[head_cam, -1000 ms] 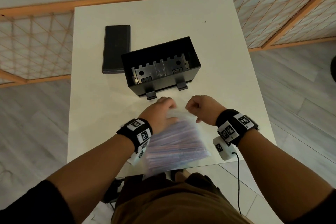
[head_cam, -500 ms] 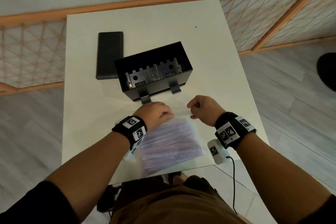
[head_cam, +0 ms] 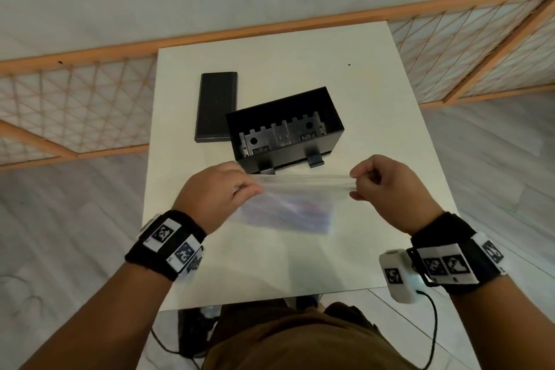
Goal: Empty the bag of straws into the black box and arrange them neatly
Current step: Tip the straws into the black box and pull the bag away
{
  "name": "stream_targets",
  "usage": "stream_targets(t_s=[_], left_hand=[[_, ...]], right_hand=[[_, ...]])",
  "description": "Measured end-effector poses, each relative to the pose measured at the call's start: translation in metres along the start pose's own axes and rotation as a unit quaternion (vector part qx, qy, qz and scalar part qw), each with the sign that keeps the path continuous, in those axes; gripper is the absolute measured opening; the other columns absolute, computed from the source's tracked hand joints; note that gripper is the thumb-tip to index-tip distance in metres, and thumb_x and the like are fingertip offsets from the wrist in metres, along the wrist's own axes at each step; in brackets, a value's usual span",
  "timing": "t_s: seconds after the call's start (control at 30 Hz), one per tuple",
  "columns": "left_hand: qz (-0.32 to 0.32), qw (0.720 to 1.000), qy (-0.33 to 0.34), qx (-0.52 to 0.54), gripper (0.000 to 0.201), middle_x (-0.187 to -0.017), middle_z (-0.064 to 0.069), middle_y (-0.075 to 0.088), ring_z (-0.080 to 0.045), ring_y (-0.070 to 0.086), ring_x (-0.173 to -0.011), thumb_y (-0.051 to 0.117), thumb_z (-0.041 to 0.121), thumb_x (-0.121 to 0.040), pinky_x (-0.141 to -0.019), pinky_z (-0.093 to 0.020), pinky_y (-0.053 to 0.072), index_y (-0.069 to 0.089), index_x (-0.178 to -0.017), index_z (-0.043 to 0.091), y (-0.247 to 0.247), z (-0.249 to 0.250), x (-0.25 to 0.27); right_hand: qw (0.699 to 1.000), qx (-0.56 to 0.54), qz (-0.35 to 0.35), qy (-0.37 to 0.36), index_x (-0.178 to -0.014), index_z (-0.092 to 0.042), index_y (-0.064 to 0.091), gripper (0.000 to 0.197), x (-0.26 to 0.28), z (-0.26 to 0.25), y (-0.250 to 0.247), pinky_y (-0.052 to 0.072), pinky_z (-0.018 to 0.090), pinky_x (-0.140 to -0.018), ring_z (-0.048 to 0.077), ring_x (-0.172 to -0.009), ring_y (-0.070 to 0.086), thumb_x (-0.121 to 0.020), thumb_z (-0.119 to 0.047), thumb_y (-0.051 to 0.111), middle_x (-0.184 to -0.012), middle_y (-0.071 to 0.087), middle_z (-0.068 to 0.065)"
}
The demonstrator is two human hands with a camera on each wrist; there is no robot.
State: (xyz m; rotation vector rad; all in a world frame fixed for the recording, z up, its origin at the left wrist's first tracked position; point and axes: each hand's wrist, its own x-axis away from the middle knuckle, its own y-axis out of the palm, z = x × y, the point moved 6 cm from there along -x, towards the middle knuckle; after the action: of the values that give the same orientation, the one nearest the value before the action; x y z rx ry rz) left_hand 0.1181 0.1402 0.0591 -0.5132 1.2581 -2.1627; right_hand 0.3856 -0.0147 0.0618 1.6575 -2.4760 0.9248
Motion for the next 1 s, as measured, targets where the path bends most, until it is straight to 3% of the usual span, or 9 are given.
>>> stream_targets(t_s=[0.2,0.37,0.43,0.53,0.63,0.73,0.8,0.9,1.0], left_hand=[[0.121,0.987,-0.073,-0.07,0.031,-0.092,0.008,0.068,-0.013,0.062,-0.079,0.062,0.048,-0.095,-0.067,-0.028,0.045,0.078,-0.086,0.023,-0.042,-0.022,0.018],[0.126,0.975,-0.182,0.026,0.057,-0.072,0.006,0.063,-0.01,0.059,-0.068,0.049,0.066,-0.097,-0.068,-0.032,0.049,0.063,-0.064,0.021,-0.028,-0.023,0.044],[0.132,0.951,-0.259,0.108,0.055,-0.074,0.004,0.069,-0.013,0.064,-0.075,0.052,0.062,-0.097,-0.076,-0.036,0.054,0.071,-0.075,0.016,-0.021,-0.03,0.054],[0.167,0.877,-0.32,0.316,0.009,-0.093,0.01,0.077,-0.009,0.071,-0.089,0.073,0.032,-0.091,-0.085,-0.03,0.056,0.078,-0.093,0.025,-0.01,-0.025,0.064],[0.179,0.734,-0.347,0.556,0.014,-0.105,-0.006,0.076,-0.017,0.073,-0.098,0.073,0.012,-0.092,-0.09,-0.031,0.058,0.074,-0.105,0.013,0.009,-0.016,0.068],[0.176,0.585,-0.37,0.7,0.005,-0.09,-0.008,0.073,-0.02,0.073,-0.091,0.067,0.011,-0.095,-0.089,-0.034,0.06,0.068,-0.098,0.008,0.019,-0.014,0.068],[0.171,0.522,-0.385,0.742,0.009,-0.078,-0.007,0.066,-0.021,0.074,-0.086,0.062,0.012,-0.096,-0.086,-0.035,0.061,0.064,-0.088,0.008,0.025,-0.019,0.067],[0.153,0.529,-0.386,0.74,0.018,-0.07,-0.006,0.056,-0.019,0.071,-0.075,0.058,0.01,-0.096,-0.08,-0.036,0.063,0.056,-0.078,0.01,0.032,-0.02,0.065],[0.138,0.625,-0.381,0.667,0.006,-0.071,-0.004,0.056,-0.02,0.06,-0.076,0.064,0.009,-0.096,-0.081,-0.035,0.058,0.06,-0.1,0.011,0.037,-0.022,0.07]], right_hand=[[0.999,0.034,0.037,-0.005,-0.091,-0.025,0.065,0.018,0.005,-0.001,-0.005,0.057,0.042,-0.072,0.02,-0.076,0.074,-0.088,-0.009,0.056,-0.067,0.07,-0.003],[0.997,0.057,0.033,-0.039,-0.094,-0.027,0.065,0.024,0.008,-0.012,0.007,0.055,0.039,-0.07,0.03,-0.075,0.071,-0.088,-0.008,0.053,-0.071,0.066,0.011],[0.996,0.065,0.01,-0.054,-0.095,-0.028,0.065,0.024,0.008,-0.013,0.011,0.057,0.043,-0.071,0.032,-0.073,0.068,-0.087,-0.008,0.055,-0.072,0.061,0.014],[0.992,0.105,-0.036,-0.062,-0.09,-0.032,0.064,0.012,0.011,-0.01,0.024,0.056,0.047,-0.069,0.027,-0.068,0.061,-0.087,-0.02,0.061,-0.067,0.055,0.004],[0.991,0.117,-0.033,-0.059,-0.083,-0.031,0.062,0.007,0.013,-0.004,0.033,0.058,0.047,-0.066,0.026,-0.068,0.06,-0.09,-0.033,0.063,-0.071,0.057,0.007],[0.989,0.132,-0.02,-0.057,-0.08,-0.03,0.059,0.014,0.01,0.009,0.04,0.058,0.041,-0.063,0.023,-0.066,0.064,-0.094,-0.033,0.058,-0.077,0.062,0.006],[0.986,0.153,-0.024,-0.055,-0.082,-0.031,0.057,0.017,0.008,0.019,0.046,0.056,0.038,-0.065,0.022,-0.066,0.066,-0.097,-0.036,0.053,-0.081,0.063,0.006],[0.994,0.105,-0.027,0.0,-0.085,-0.021,0.059,0.02,0.005,0.03,0.052,0.058,0.044,-0.071,0.026,-0.068,0.068,-0.1,-0.031,0.051,-0.078,0.065,0.009],[0.983,-0.139,-0.029,0.114,-0.094,0.003,0.059,0.022,0.006,0.036,0.06,0.059,0.049,-0.084,0.026,-0.078,0.073,-0.101,-0.016,0.051,-0.088,0.07,0.016]])
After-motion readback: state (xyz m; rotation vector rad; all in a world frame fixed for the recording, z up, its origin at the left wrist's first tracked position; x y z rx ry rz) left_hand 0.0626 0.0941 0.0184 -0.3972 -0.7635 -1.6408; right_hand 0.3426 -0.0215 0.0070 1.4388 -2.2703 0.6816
